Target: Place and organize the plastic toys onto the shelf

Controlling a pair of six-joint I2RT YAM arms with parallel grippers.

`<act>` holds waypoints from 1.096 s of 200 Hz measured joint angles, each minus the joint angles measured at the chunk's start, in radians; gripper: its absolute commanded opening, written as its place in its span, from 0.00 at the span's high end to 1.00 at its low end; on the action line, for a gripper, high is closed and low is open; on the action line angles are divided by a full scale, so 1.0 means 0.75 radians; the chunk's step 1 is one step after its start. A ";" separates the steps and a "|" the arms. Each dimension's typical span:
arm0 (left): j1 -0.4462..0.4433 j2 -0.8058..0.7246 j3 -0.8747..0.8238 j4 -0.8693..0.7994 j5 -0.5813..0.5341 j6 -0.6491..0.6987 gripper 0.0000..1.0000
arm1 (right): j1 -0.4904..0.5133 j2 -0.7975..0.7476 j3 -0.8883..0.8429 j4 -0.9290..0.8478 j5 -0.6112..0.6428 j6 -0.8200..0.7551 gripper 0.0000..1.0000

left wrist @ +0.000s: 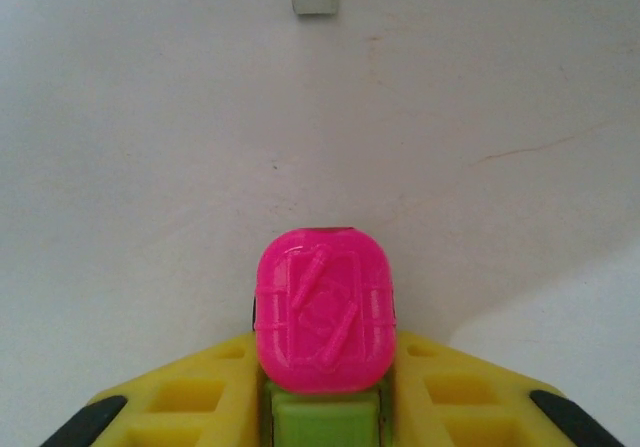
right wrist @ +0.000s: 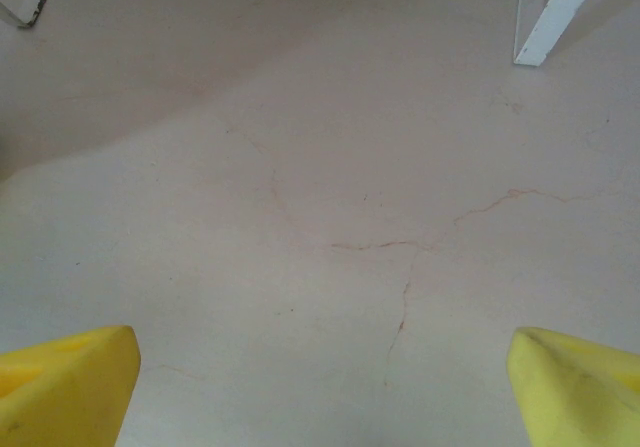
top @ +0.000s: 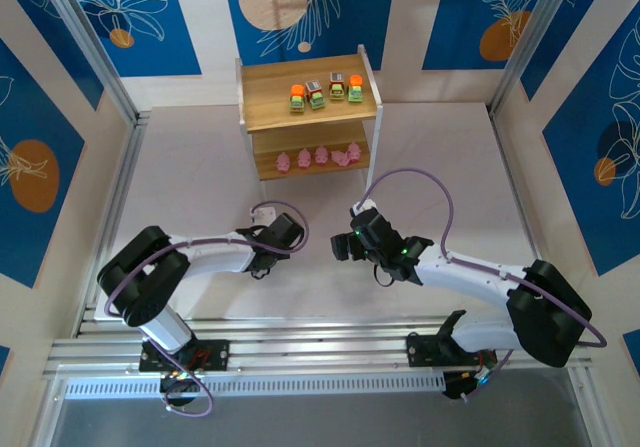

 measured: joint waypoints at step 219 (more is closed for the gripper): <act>-0.205 -0.364 0.275 -0.478 -0.186 0.036 0.79 | 0.000 0.000 0.001 -0.007 0.000 0.010 0.05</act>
